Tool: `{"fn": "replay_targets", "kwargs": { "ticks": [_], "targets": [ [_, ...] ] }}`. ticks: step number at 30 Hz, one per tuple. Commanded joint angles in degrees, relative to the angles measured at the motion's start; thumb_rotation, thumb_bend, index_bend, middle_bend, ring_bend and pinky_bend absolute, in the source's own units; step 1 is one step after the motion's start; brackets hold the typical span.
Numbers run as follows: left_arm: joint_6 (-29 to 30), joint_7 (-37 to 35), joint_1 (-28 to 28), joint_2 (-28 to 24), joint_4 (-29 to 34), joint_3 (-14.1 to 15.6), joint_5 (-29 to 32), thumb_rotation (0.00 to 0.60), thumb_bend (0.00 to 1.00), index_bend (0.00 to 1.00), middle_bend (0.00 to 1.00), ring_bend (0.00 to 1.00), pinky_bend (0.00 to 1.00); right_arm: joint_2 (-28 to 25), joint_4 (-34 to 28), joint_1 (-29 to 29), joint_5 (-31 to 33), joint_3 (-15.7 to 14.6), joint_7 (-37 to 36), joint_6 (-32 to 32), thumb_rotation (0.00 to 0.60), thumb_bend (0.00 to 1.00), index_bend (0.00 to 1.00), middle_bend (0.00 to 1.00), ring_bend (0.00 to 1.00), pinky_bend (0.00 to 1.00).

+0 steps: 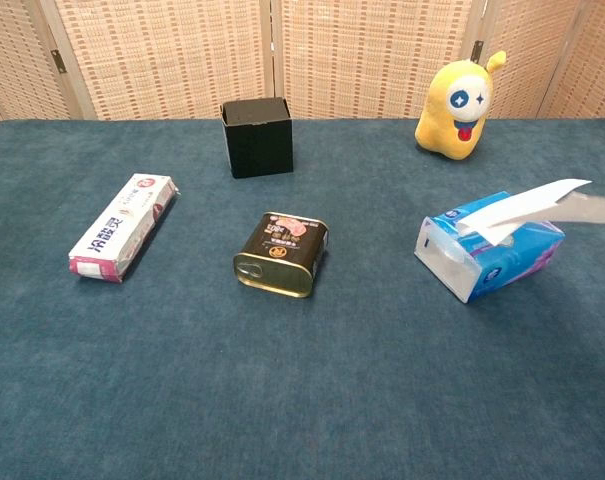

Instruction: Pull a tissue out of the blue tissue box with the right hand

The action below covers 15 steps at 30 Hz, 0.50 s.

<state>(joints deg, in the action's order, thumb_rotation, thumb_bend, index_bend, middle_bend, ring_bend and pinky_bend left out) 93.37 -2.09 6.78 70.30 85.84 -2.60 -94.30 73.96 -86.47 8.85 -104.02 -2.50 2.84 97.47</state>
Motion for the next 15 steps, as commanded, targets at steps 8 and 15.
{"fn": "replay_targets", "kwargs": {
  "ticks": [8, 15],
  "targets": [
    [-0.1, -0.2, 0.0, 0.0, 0.0, 0.0, 0.1, 0.600, 0.22, 0.00, 0.00, 0.00, 0.14, 2.7, 5.1, -0.5, 6.0, -0.9, 0.1, -8.4, 0.600, 0.41, 0.76, 0.57, 0.20, 0.10],
    [-0.1, -0.3, 0.1, 0.1, -0.3, -0.1, 0.1, 0.600, 0.22, 0.00, 0.00, 0.00, 0.14, 0.6, 1.4, -0.8, 8.8, -0.9, 3.6, -12.0, 0.600, 0.29, 0.11, 0.04, 0.00, 0.00]
  ]
}}
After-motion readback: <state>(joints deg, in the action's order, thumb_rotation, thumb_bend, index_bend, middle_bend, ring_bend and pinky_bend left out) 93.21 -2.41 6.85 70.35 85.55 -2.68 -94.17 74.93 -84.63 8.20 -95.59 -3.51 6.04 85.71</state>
